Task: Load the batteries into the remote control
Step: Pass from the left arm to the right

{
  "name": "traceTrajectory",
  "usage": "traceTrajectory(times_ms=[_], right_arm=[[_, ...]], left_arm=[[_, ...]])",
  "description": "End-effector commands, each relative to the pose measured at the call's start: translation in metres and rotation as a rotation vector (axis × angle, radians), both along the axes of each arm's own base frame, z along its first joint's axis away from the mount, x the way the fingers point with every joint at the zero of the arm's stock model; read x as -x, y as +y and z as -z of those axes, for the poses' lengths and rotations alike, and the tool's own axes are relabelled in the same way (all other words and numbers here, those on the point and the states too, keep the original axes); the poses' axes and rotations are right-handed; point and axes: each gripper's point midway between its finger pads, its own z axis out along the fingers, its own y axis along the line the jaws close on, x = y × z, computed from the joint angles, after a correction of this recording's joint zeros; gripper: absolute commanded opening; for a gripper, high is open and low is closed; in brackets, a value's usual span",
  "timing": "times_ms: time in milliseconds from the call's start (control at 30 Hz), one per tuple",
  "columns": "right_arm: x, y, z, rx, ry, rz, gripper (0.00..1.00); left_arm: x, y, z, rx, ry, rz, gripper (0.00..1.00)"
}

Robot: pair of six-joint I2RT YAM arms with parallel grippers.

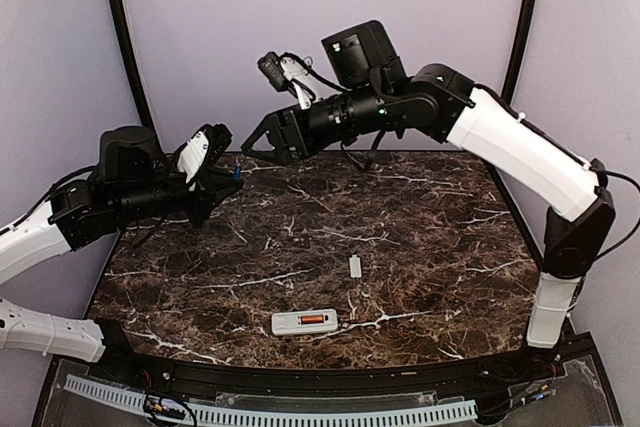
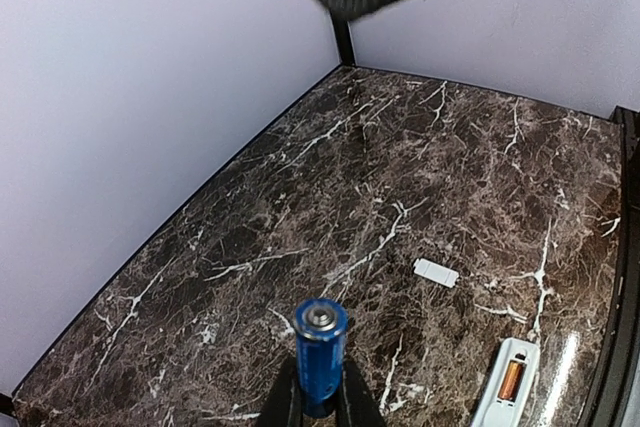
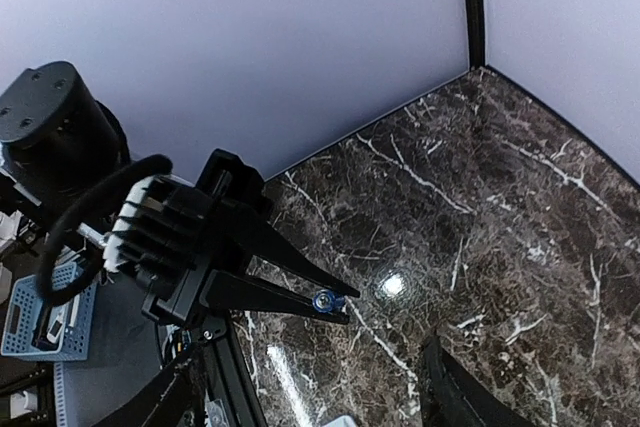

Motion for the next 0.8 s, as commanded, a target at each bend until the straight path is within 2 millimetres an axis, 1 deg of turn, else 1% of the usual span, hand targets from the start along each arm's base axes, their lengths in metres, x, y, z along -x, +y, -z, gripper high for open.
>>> traceTrajectory(times_ms=[0, 67, 133, 200, 267, 367, 433, 567, 767], right_arm=[[0.002, 0.015, 0.034, 0.054, 0.172, -0.023, 0.68], [-0.001, 0.021, 0.037, 0.036, 0.208, -0.036, 0.64], [0.001, 0.027, 0.036, 0.009, 0.227, -0.056, 0.59], [-0.001, 0.031, 0.037, -0.005, 0.238, -0.062, 0.55], [-0.003, 0.035, 0.042, -0.009, 0.247, -0.064, 0.52], [-0.009, 0.040, 0.049, -0.016, 0.259, -0.055, 0.43], [-0.010, 0.042, 0.051, -0.018, 0.260, -0.053, 0.41], [-0.010, 0.043, 0.055, -0.012, 0.270, -0.059, 0.41], [-0.010, 0.046, 0.072, 0.020, 0.284, -0.051, 0.41]], left_arm=[[-0.002, 0.001, 0.005, -0.081, -0.014, -0.014, 0.00], [0.000, 0.000, 0.005, -0.072, -0.012, -0.009, 0.00], [0.002, 0.000, 0.004, -0.061, -0.012, -0.006, 0.00], [0.003, 0.000, 0.006, -0.060, -0.008, -0.002, 0.00], [0.004, 0.000, 0.008, -0.067, -0.001, 0.002, 0.00], [0.005, 0.000, 0.009, -0.068, 0.002, 0.003, 0.00], [0.005, 0.000, 0.008, -0.064, 0.001, 0.002, 0.00], [0.005, 0.000, 0.007, -0.059, 0.001, 0.001, 0.00], [0.004, 0.000, 0.007, -0.050, 0.008, -0.003, 0.00]])
